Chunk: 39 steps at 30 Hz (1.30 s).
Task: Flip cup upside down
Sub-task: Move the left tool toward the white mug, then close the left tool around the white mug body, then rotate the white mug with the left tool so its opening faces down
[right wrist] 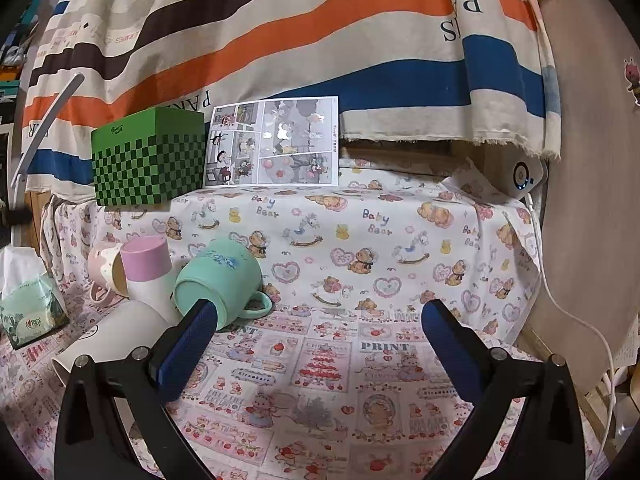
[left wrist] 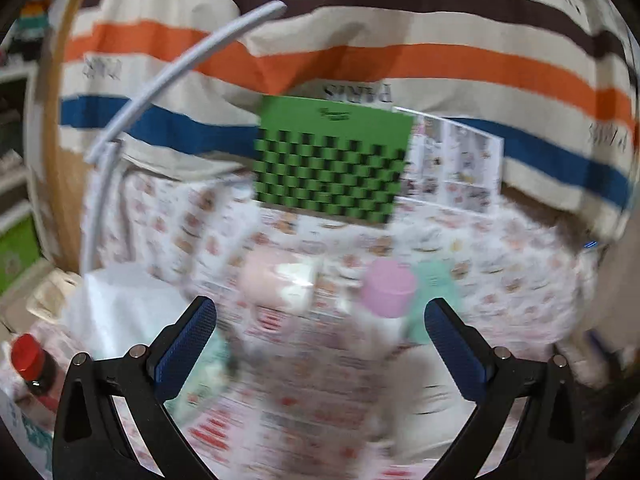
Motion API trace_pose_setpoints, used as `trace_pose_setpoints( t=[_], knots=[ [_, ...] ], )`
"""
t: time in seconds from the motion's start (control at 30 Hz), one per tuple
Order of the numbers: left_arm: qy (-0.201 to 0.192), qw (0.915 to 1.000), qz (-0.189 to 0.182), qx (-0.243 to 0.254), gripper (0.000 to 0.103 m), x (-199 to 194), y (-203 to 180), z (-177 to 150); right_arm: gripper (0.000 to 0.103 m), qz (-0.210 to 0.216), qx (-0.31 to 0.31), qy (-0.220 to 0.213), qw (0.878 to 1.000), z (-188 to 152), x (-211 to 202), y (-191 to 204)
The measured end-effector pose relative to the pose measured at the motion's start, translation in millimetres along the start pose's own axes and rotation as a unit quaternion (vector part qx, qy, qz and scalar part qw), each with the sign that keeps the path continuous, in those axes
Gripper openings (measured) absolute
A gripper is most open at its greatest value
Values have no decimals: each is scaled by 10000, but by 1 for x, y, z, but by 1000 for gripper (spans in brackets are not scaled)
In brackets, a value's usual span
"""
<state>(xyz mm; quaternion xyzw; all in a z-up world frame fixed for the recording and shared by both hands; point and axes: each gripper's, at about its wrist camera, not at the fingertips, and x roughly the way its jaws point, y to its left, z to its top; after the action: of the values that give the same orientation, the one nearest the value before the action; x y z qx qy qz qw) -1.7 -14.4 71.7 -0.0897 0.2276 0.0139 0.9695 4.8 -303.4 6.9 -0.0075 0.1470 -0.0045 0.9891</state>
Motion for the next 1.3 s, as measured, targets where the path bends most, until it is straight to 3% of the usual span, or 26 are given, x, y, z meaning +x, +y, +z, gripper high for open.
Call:
trace_pose_setpoints(
  t=[0.1,0.17,0.27,0.4,0.5,0.63,0.77,0.9,1.03,1.13,1.2,1.3],
  knots=[
    [514,9980,29,379,103,11,-26,13,103,-7,14,10,10000,0,0,0],
    [1064,9926,-264,527,103,24,-43,16,103,-23,15,10,10000,0,0,0],
    [2190,9707,-968,192,103,53,-57,14,103,-28,17,9,10000,0,0,-1],
    [2894,9531,-871,135,103,89,-74,3,103,-73,61,18,10000,0,0,-3],
    [3040,9499,-708,184,103,107,-82,-11,103,-66,67,45,9999,0,2,-4],
    [3534,9315,-850,-116,103,136,-78,-28,103,-63,62,59,9999,0,3,-3],
    [3865,9188,-801,-36,102,157,-81,-42,103,-69,83,71,9999,-1,3,-4],
    [3925,9174,-579,-313,94,171,-74,-45,103,-95,178,125,9997,-2,6,-7],
    [4205,9033,-750,-394,90,177,-70,-52,103,-95,303,231,9992,-2,10,-12],
    [4324,8952,-885,-624,80,179,-67,-54,103,-92,435,348,9984,-2,15,-18],
    [4210,9007,-903,-574,80,175,-69,-51,103,-97,564,406,9975,-3,17,-23],
    [3803,9192,-1001,-198,79,151,-75,-38,103,-91,653,470,9967,-3,19,-26]
  ],
)
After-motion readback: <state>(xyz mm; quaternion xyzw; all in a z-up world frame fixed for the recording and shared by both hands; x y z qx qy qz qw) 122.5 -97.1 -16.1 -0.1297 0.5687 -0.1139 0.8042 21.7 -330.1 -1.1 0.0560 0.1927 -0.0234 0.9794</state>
